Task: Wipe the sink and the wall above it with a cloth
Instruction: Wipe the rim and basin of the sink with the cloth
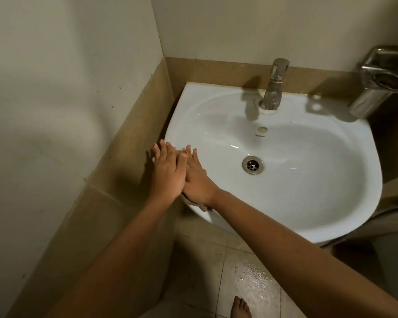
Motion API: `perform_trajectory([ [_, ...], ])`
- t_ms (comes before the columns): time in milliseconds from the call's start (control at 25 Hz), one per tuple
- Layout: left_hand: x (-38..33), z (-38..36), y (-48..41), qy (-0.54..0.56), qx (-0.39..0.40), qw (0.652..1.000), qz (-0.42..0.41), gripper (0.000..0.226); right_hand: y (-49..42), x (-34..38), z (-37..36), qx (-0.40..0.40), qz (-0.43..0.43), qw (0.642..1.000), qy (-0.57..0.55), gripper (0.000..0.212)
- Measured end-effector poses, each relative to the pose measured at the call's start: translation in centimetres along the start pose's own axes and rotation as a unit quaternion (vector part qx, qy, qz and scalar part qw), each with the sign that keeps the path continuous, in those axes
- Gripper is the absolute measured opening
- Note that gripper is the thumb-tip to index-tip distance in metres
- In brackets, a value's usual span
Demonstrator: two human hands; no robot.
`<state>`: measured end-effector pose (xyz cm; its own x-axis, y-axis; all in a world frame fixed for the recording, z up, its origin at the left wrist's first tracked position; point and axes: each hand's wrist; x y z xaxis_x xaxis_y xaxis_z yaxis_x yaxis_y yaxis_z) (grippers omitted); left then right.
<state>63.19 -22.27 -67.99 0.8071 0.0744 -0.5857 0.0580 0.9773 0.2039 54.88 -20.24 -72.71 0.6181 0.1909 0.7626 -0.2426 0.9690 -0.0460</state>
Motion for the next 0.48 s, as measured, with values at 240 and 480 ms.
perform_trajectory([
  [240, -0.8, -0.8, -6.2, -0.165, -0.054, 0.976, -0.132, 0.061, -3.7, -1.7, 0.8, -0.088, -0.024, 0.995, -0.028, 0.071],
  [480, -1.6, -1.5, -10.9, -0.274, -0.029, 0.923, -0.268, 0.063, -6.0, -7.2, 1.7, -0.132, -0.009, 0.986, 0.1, 0.062],
])
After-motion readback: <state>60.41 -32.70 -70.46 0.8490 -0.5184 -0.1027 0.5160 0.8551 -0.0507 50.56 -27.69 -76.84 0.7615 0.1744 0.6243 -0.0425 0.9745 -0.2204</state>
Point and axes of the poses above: each hand's wrist, its own y-axis away from the middle knuckle, its own z-axis out of the back of the hand, x = y × z, and after that the axes turned 12 degrees about z, right-handed
